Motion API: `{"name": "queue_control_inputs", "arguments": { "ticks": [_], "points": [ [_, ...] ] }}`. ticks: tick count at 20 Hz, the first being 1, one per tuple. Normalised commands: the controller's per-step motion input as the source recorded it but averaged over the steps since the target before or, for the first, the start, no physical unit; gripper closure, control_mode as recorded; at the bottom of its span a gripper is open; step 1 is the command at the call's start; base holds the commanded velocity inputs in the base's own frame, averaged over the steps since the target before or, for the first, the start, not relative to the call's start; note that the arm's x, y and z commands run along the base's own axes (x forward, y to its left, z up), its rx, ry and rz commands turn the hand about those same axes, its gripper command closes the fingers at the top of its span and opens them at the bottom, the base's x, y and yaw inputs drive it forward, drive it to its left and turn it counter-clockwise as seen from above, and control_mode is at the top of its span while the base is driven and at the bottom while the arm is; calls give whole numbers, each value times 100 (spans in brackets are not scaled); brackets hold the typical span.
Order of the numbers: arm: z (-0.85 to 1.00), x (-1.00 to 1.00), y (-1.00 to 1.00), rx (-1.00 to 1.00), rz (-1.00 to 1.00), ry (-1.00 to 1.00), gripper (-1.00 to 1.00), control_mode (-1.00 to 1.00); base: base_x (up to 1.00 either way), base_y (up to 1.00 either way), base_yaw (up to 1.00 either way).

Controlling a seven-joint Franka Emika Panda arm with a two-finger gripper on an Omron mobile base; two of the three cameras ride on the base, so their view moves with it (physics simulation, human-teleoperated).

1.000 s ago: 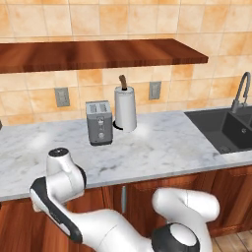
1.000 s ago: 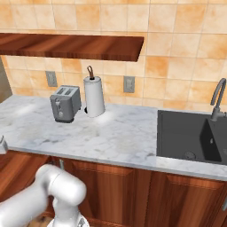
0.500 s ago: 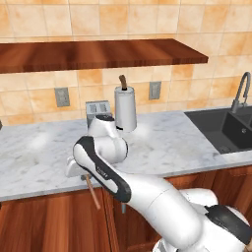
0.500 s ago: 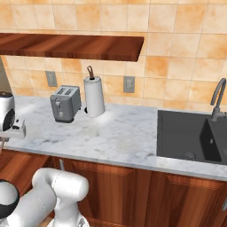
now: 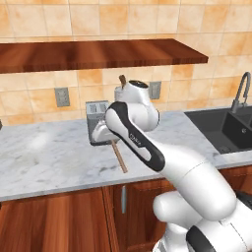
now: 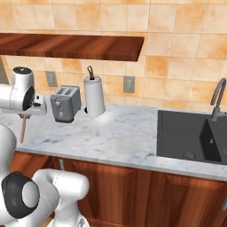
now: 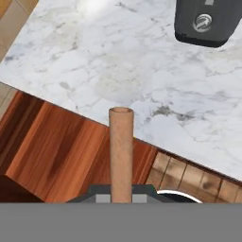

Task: Take a straw from the drawer in front and place it inside the glass cup on the dining counter.

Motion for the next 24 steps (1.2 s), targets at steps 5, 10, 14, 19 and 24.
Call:
{"name": "queue_control_inputs", "arguments": {
  "ticks": [5, 10, 14, 19, 24],
  "points": [
    [78, 15, -98, -5, -2, -7, 100, -100, 0, 0, 0],
    [8, -16, -63, 0, 0, -1, 100, -100, 0, 0, 0],
    [0, -13, -51, 5, 0, 4, 100, -100, 0, 0, 0],
    [0, -1, -38, 6, 0, 8, 100, -100, 0, 0, 0],
    [0, -6, -5, 1, 0, 0, 100, 100, -68, -22, -3]
  ]
}}
